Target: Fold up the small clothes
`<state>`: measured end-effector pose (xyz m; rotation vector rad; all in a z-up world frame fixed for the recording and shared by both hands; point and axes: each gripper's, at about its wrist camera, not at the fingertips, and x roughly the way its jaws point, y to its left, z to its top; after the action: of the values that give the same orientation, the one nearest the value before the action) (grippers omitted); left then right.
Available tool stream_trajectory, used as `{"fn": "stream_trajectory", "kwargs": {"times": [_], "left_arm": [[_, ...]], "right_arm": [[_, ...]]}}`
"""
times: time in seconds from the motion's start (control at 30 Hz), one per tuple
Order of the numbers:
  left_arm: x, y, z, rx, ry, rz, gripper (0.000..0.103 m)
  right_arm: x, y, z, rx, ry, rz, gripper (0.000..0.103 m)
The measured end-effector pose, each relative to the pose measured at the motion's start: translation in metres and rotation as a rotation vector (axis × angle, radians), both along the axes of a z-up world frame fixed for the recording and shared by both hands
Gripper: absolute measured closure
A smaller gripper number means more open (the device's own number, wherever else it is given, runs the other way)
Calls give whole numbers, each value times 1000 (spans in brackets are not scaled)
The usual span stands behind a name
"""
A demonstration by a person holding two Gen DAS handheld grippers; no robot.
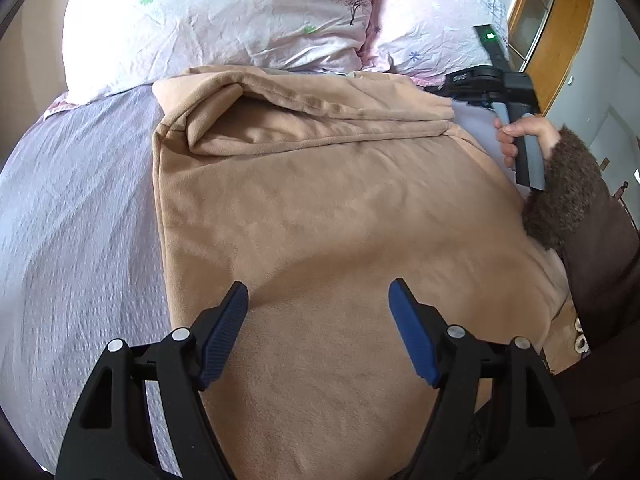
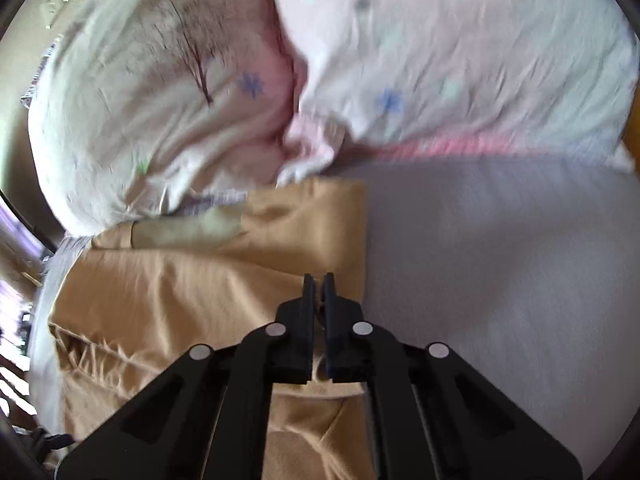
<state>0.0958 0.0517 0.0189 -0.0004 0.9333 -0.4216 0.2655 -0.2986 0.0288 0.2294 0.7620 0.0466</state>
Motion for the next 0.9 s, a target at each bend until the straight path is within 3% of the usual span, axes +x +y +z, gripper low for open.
{"fn": "stream_trajectory", "kwargs": {"times": [0.1, 0.17, 0.23, 0.3, 0.4, 0.47, 0.53, 0.57, 0.63, 0.7, 0.8, 0.9], "left_arm": [[3, 1, -2, -8, 5, 17, 29], [0, 3, 1, -25, -2, 19, 29], [-6, 8, 5, -47, -17, 15, 29], [-12, 15, 8, -69, -27, 25, 29], [-22, 29, 12, -117, -29, 54, 29], [-37, 46, 16, -170, -33, 65, 29], [-60, 66, 21, -220, -52, 67, 27], [-71, 74, 23, -232, -57, 71, 17], [-90, 87, 22, -245, -70, 82, 9], [-113, 102, 15, -294, -55, 76, 9], [-138, 116, 2, -348, -21, 84, 9], [-153, 121, -13, -358, 15, 101, 9]], "right_arm": [[7, -7, 15, -29, -89, -78, 98], [6, -5, 19, -58, -87, -100, 89], [-2, -1, 21, -19, -100, -44, 52], [-4, 9, 14, 12, -73, 37, 41], [13, 17, -15, 42, 131, 75, 42], [-9, 15, -4, 58, 76, 69, 44], [-46, 14, 13, 171, 17, 152, 44], [-68, 17, 20, 211, -11, 203, 44], [-114, 24, 31, 268, -54, 318, 30], [-172, 30, 33, 305, -87, 457, 21], [-255, 18, 17, 313, -107, 571, 17], [-319, -5, -14, 340, -56, 549, 17]]}}
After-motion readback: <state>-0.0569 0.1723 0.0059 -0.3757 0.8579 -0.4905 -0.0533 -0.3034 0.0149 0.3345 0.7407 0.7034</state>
